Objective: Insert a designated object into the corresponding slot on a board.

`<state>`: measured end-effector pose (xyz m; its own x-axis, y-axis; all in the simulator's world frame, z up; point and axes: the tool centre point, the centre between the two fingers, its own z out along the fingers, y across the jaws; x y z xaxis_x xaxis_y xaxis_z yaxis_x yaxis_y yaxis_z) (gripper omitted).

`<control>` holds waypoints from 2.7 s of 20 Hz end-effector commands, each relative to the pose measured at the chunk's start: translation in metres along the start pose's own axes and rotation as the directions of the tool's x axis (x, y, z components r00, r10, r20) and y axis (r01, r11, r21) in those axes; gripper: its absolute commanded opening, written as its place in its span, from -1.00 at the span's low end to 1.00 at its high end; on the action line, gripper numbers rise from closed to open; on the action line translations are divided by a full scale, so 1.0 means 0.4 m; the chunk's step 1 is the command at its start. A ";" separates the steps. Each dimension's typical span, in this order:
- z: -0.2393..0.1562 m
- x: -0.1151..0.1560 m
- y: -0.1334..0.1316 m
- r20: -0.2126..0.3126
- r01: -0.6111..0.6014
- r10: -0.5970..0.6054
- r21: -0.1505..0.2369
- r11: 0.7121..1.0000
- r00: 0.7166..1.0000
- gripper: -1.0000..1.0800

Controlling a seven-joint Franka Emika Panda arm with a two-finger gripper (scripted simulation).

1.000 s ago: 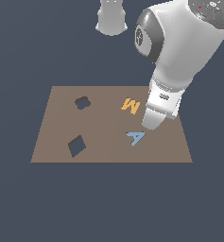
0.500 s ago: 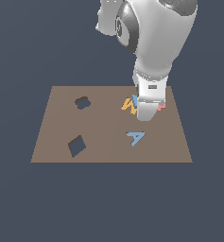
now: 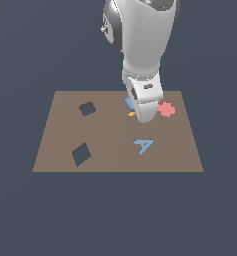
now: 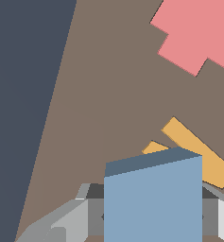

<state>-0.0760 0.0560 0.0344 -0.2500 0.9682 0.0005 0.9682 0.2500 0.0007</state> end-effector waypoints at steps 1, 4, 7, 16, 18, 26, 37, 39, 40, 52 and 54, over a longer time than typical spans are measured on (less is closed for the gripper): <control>-0.001 -0.028 -0.011 0.000 0.081 -0.081 -0.001 0.997 0.997 -1.00; -0.002 -0.063 -0.020 0.000 0.173 -0.173 -0.001 0.985 0.985 -1.00; -0.003 -0.098 -0.026 0.000 0.262 -0.262 -0.001 0.965 0.965 -1.00; -0.005 -0.205 -0.024 0.001 0.511 -0.511 -0.001 0.859 0.859 -1.00; -0.006 -0.228 -0.019 0.001 0.562 -0.562 -0.001 0.827 0.827 -1.00; -0.008 -0.319 0.014 0.001 0.745 -0.745 -0.001 0.667 0.667 -1.00; -0.011 -0.428 0.097 0.001 0.927 -0.927 -0.001 0.374 0.374 -1.00; -0.011 -0.444 0.117 0.001 0.949 -0.949 -0.001 0.314 0.314 -1.00; -0.011 -0.451 0.127 0.001 0.959 -0.959 -0.001 0.283 0.283 -1.00; -0.013 -0.505 0.244 0.000 0.999 -0.999 -0.001 -0.037 -0.037 -1.00; -0.013 -0.508 0.259 0.000 0.997 -0.997 -0.001 -0.076 -0.076 -1.00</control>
<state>0.0699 -0.1149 0.0394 -0.9564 -0.2921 -0.0001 -0.2921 0.9564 0.0012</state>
